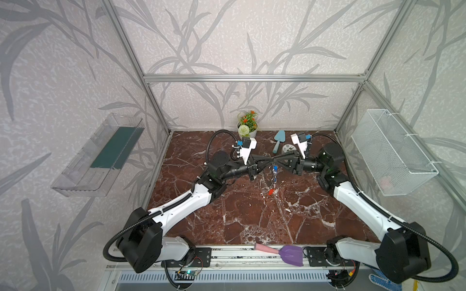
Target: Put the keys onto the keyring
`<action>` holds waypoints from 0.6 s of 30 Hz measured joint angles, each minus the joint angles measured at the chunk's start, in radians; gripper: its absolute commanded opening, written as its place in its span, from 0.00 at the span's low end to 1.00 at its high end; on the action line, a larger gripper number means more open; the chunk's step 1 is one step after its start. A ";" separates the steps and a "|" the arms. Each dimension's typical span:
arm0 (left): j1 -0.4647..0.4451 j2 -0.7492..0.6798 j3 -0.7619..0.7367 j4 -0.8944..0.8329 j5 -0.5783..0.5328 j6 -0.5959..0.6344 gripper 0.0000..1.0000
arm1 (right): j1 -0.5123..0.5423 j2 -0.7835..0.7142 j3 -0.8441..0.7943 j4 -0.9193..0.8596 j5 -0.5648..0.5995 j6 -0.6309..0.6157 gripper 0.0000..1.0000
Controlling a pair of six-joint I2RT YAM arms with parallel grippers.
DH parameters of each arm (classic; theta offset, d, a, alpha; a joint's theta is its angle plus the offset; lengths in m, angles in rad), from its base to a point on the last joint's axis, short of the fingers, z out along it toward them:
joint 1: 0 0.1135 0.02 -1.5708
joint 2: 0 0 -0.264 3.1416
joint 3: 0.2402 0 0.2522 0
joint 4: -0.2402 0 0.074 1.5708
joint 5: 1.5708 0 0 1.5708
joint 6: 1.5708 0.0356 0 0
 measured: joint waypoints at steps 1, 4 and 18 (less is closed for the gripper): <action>0.000 0.000 0.000 0.000 0.000 0.000 0.00 | 0.000 0.002 0.000 0.003 -0.001 0.003 0.18; 0.001 0.000 0.000 0.000 0.000 0.000 0.00 | 0.000 0.003 -0.002 0.015 -0.003 0.009 0.16; 0.024 -0.002 0.014 -0.050 0.010 -0.001 0.05 | 0.001 0.005 -0.010 0.029 -0.008 0.016 0.00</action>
